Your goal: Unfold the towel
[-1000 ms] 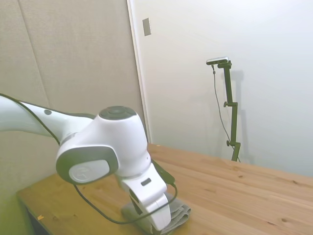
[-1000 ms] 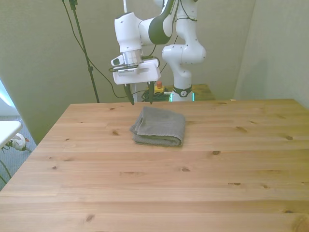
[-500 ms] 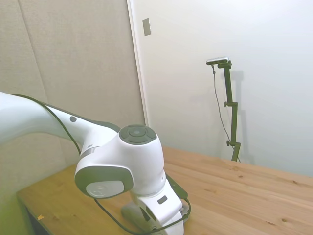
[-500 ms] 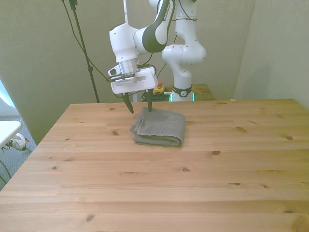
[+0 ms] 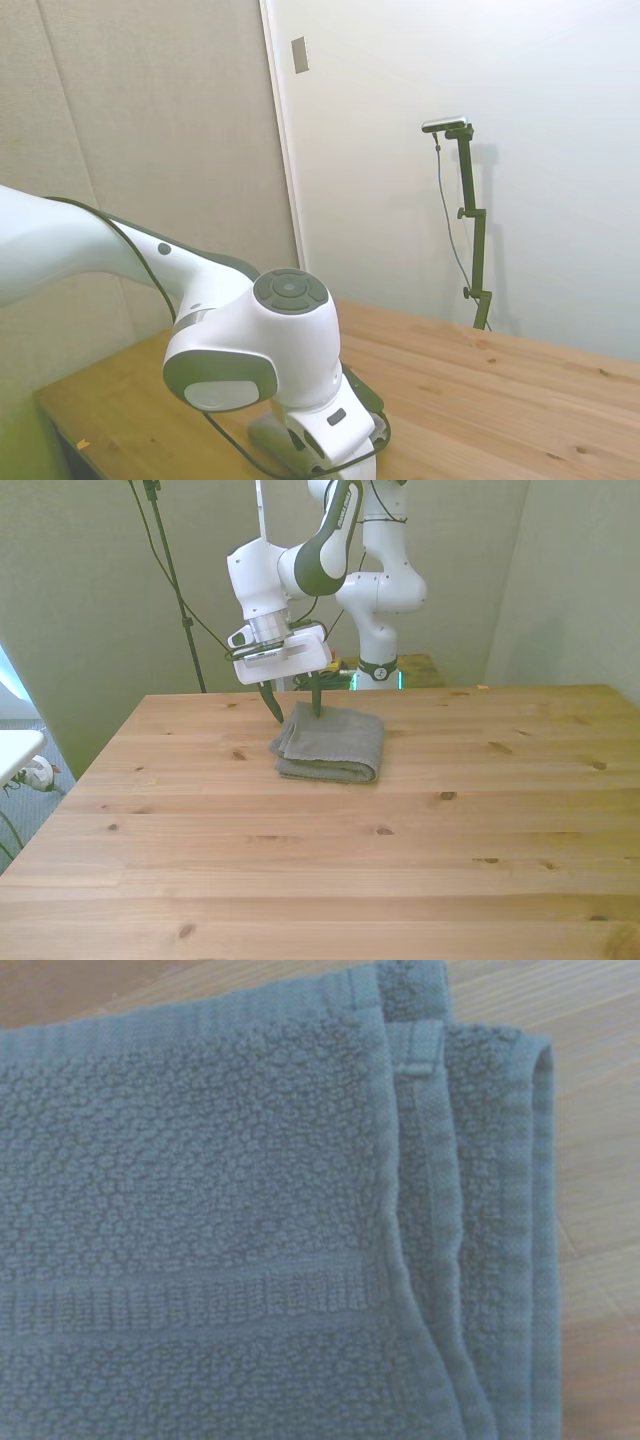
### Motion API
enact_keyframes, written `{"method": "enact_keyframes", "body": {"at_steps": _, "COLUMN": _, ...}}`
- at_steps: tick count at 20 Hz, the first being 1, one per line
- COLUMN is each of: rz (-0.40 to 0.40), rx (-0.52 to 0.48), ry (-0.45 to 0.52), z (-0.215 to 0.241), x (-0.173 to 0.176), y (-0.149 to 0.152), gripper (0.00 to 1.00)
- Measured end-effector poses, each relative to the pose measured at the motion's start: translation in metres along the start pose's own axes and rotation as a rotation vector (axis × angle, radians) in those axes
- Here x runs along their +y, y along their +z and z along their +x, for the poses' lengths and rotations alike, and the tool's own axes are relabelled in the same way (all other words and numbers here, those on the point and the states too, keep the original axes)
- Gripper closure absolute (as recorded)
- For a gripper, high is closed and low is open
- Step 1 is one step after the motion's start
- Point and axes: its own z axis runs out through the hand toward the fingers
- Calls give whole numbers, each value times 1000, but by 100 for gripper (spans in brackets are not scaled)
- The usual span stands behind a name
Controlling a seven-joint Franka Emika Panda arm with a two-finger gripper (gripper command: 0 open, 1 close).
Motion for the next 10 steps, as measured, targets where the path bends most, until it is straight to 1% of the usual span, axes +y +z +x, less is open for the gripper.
{"method": "enact_keyframes", "body": {"at_steps": 10, "rz": 3, "rx": -10, "ry": -25, "z": -5, "x": -4, "y": 4, "gripper": 100}}
